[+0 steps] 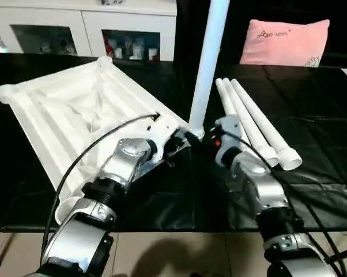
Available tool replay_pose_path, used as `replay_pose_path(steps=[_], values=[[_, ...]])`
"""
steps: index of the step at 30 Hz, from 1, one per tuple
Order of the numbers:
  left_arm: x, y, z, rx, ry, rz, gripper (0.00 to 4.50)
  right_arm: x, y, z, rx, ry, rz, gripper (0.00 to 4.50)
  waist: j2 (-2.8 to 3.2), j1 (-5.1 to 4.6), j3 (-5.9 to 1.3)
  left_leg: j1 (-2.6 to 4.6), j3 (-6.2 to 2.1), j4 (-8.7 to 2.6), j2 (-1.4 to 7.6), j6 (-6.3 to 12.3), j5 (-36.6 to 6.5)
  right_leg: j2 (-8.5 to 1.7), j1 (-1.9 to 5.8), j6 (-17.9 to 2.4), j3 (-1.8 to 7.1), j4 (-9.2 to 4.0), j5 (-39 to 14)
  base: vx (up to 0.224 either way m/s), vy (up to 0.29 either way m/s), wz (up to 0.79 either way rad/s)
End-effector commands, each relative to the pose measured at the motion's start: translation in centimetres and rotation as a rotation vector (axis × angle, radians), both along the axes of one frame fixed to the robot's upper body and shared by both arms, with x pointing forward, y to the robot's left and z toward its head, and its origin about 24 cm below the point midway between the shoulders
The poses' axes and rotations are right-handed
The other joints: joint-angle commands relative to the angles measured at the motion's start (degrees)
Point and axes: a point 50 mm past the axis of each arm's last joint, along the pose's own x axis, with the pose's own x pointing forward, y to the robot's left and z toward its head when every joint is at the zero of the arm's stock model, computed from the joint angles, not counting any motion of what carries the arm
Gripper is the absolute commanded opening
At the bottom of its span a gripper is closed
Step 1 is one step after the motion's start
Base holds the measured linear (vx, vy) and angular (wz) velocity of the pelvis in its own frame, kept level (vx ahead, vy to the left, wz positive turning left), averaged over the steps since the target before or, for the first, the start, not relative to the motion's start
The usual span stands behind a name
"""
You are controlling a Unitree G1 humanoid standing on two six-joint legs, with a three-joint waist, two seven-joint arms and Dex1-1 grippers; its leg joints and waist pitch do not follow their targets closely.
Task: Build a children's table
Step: Rotate table base
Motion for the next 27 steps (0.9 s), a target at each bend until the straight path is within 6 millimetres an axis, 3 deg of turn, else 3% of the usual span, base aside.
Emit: replay_pose_path(steps=[1, 5, 14, 15, 17, 18, 19, 21, 24, 27], values=[[0.1, 0.4, 0.9, -0.049, -0.033, -0.003, 0.87, -0.1, -0.1, 0.4, 0.02, 0.0, 0.008, 4.5, 0.23, 0.37, -4.02, -0.91, 0.75, -3.68, -0.07, 3.76, -2.6, -3.78, 4.36, -12.0, 2.74, -3.48, -3.3, 0.0, 0.0, 0.0], [0.2, 3.1, 1.4, -0.072, -0.034, 0.057, 0.98, 0.0, -0.1, 0.8, -0.005, -0.037, -0.015, 4.5, 0.21, 0.25, -4.07, -0.86, 0.94, -3.58, -0.33, 4.37, -0.8, -3.71, 4.55, -13.2, 2.75, -3.11, 0.8, 0.0, 0.0, 0.0], [0.7, 10.5, 3.2, 0.017, -0.085, 0.271, 0.98, -0.7, 0.4, 0.7, 0.007, -0.032, 0.026, 4.5, 0.73, 0.23, -3.76, -0.43, 0.99, -3.89, -0.19, 2.47, -3.4, -3.67, 4.28, -12.1, 2.79, -3.36, -2.6, 0.0, 0.0, 0.0], [0.7, 12.4, 3.7, 0.095, -0.101, 0.317, 0.82, -0.9, 0.7, 0.5, -0.005, -0.023, 0.047, 4.5, 0.82, 0.26, -3.77, -0.42, 0.96, -3.9, -0.21, 2.19, -3.5, -3.69, 4.32, -11.9, 2.83, -3.33, -2.8, 0.0, 0.0, 0.0], [0.7, 12.8, 3.8, 0.114, -0.104, 0.326, 0.82, -0.9, 0.7, 0.5, -0.008, -0.02, 0.052, 4.5, 0.87, 0.14, -3.82, -0.46, 0.88, -3.93, -0.21, 1.89, -3.4, -3.61, 4.36, -11.3, 2.83, -3.2, -2.4, 0.0, 0.0, 0.0], [0.2, 16.0, 4.5, 0.281, -0.107, 0.377, 0.53, -1.2, 1.1, 0.0, -0.04, 0.003, 0.082, 4.5, 0.9, 0.15, -3.74, -0.31, 0.85, -4.0, -0.17, 1.51, -3.6, -3.55, 4.24, -11.3, 2.78, -3.25, -2.9, 0.0, 0.0, 0.0], [0.2, 16.0, 4.5, 0.281, -0.107, 0.377, 0.53, -1.2, 1.1, 0.0, -0.04, 0.003, 0.082, 4.5, 0.97, 0.04, -3.78, -0.48, 0.72, -4.04, -0.23, 1.33, -3.4, -3.56, 4.42, -10.7, 2.76, -3.1, -3.0, 0.0, 0.0, 0.0], [-0.6, 18.7, 5.3, 0.441, -0.094, 0.417, 0.35, -1.5, 1.3, -0.6, -0.067, 0.042, 0.111, 4.5, 1.06, -0.32, -3.71, -0.34, 0.77, -4.05, -0.22, 0.87, -3.6, -3.52, 4.24, -10.6, 2.85, -3.17, -3.2, 0.0, 0.0, 0.0], [-1.1, 20.3, 5.8, 0.528, -0.081, 0.45, 0.03, -1.8, 1.5, -1.1, -0.1, 0.07, 0.15, 4.5, 1.22, -0.03, -3.64, -0.23, 0.84, -4.03, -0.14, 0.33, -3.2, -3.58, 4.09, -11.6, 2.91, -3.01, -1.9, 0.0, 0.0, 0.0], [-2.0, 22.1, 6.0, 0.662, -0.06, 0.483, 0.01, -2.1, 1.7, -1.7, -0.137, 0.092, 0.18, 4.5, 1.36, 0.09, -3.46, -0.18, 0.86, -4.19, -0.08, -0.21, -5.0, -3.62, 3.98, -11.8, 2.91, -3.14, -3.4, 0.0, 0.0, 0.0]])
